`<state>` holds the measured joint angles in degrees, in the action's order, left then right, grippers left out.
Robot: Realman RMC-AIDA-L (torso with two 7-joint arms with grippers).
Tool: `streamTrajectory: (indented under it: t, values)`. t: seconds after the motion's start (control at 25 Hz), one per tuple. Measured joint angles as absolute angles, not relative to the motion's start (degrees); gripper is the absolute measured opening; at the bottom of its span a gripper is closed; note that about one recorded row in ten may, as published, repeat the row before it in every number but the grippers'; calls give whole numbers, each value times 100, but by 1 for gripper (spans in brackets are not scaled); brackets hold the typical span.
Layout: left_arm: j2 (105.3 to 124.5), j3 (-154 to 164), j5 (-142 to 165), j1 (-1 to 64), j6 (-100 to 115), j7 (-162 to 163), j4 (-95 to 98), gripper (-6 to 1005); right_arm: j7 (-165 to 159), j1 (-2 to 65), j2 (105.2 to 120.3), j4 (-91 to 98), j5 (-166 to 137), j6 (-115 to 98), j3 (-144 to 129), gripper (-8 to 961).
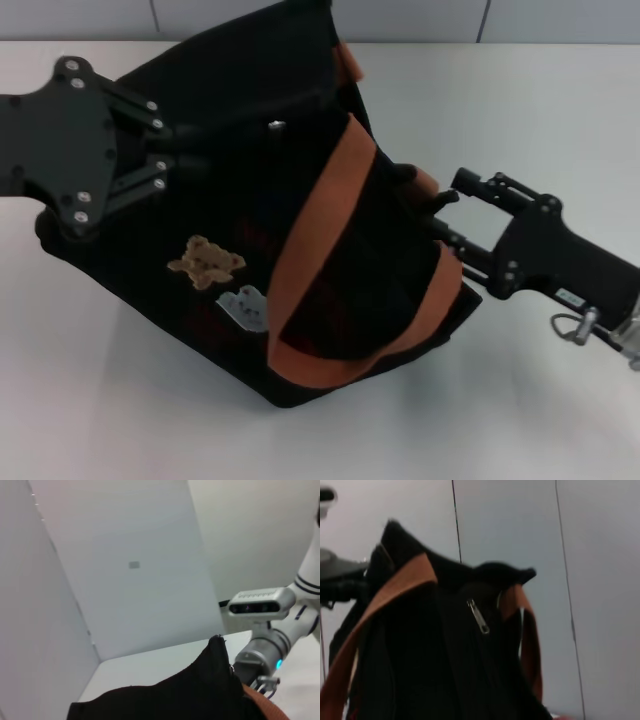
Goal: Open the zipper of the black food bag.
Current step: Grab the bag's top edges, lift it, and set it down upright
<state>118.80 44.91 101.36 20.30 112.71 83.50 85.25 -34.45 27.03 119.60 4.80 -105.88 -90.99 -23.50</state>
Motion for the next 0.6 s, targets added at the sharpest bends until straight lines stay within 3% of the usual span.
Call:
streamTrajectory:
  t: [0.6]
  values:
    - [11908, 5382, 9793, 1913, 10873, 8258, 8279, 108, -1831, 2913, 11988, -553, -10579, -8625, -2287, 669]
